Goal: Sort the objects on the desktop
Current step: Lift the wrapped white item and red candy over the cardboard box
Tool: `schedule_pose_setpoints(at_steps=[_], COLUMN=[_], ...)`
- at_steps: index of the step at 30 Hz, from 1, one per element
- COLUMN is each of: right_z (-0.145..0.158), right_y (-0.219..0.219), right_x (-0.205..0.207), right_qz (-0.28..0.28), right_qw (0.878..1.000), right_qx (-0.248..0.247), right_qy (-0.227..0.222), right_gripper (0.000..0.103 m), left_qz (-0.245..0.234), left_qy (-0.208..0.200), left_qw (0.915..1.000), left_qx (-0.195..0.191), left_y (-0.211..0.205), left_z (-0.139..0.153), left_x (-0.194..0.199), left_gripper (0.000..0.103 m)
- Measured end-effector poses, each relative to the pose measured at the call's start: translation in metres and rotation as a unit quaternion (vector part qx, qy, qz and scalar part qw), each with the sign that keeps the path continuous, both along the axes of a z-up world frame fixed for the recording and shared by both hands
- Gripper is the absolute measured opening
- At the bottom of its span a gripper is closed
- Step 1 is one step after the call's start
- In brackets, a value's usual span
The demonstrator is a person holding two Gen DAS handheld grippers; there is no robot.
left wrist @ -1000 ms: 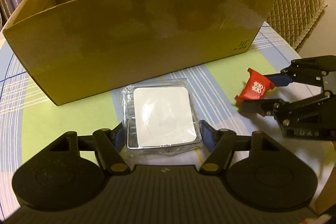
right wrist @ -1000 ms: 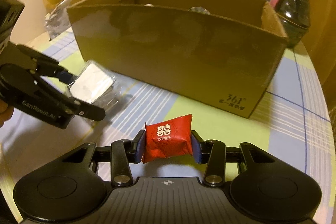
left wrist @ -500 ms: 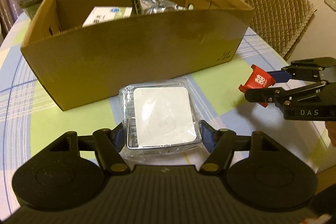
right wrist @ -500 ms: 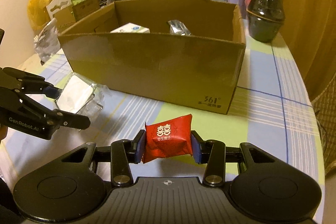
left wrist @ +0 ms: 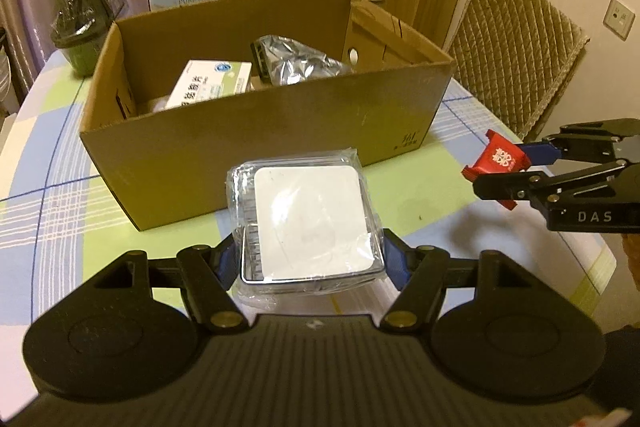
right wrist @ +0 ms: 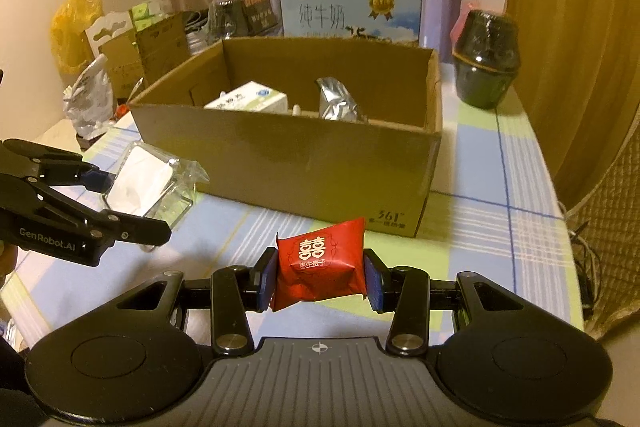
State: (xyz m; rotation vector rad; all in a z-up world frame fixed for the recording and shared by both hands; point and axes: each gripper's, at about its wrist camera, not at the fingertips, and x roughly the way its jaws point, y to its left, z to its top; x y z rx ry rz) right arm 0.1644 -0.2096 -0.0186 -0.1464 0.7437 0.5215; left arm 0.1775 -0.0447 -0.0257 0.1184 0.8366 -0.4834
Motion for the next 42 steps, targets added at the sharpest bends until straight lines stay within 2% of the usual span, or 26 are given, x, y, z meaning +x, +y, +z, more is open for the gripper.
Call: schedule_pose_setpoints(at_steps=[13,22,33,42], right_z=[0.031,0.045,0.056,0.068], right_y=[-0.002,-0.003,-0.008,-0.001], right_x=[-0.009,-0.008,0.008,0.029], right_qz=[-0.014,-0.019,-0.028,-0.025], right_qw=[1.0,0.999,0.998,0.997], right_qx=[0.01,0.022,0.04,0.048], right_qy=[-0.023,-0.033,-0.038,-0.052], right_gripper=[0.041,0.041,0.041,0.041], left_qz=[0.018,0.021,0.027,0.046], left_qy=[-0.033,-0.043,-0.048,-0.07], left_qw=[0.9992,0.9988,0.9984,0.9963], left_qx=[-0.012,-0.014,-0.013,-0.016], left_y=[0.012,0.013,0.014,0.019], left_z=[0.028,0.035,0.039,0.055], left_x=[-0.003,-0.002,0.005,0.024], left_gripper=[0.065,0.065,0.065,0.065])
